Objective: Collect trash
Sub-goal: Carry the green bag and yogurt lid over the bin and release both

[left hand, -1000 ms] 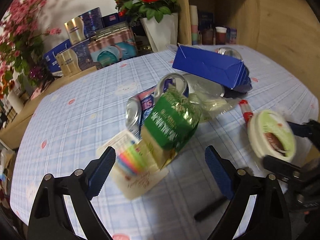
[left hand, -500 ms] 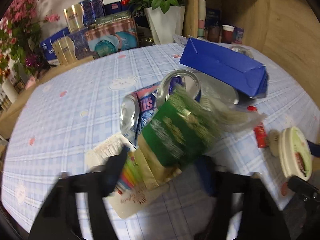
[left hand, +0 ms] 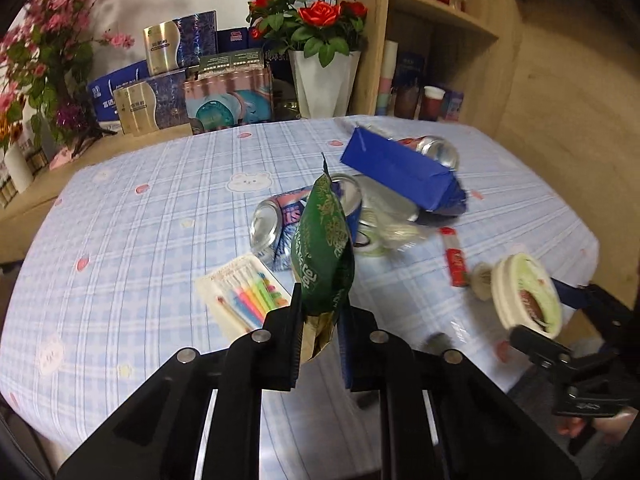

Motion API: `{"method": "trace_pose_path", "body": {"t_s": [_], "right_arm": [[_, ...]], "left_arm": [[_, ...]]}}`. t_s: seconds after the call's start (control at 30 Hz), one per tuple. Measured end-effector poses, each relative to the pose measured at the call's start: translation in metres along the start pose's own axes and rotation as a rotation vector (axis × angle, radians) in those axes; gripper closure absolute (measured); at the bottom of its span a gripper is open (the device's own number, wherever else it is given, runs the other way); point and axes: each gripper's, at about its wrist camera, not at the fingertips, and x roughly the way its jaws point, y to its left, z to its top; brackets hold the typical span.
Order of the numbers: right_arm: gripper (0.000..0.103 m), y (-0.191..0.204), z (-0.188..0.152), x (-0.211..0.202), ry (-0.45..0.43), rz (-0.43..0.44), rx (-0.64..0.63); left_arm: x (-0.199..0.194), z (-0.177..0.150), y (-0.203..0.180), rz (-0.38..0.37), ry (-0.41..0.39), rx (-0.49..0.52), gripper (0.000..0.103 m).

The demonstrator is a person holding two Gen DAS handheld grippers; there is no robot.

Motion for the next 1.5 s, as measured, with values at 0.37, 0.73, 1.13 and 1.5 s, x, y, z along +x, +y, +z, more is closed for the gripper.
{"method": "trace_pose_path", "body": {"t_s": [0.37,0.73,1.13,1.5], "right_arm": [[0.016,0.007,-0.025,-0.042,-0.053,0.020,-0.022],[0.016,0.029,-0.059,-0.070,-0.057,0.072,-0.087],[0.016,0.041,-0.072,-0.086,-0.079,0.095,-0.151],[0.010,0.051,-0.077,-0.073,-0.036,0.105,-0.204]], "left_arm": [[-0.082,-0.039,-0.033,-0.101,-0.070,-0.051,0.088],[-0.122,-0.089,-0.052,-0.127,-0.071,-0.057,0.088],[-0.142,-0.114,-0.062,-0.136,-0.120,-0.089,0.088],[-0.132,-0.125,-0.059,-0.139,-0.092,-0.119,0.088]]}}
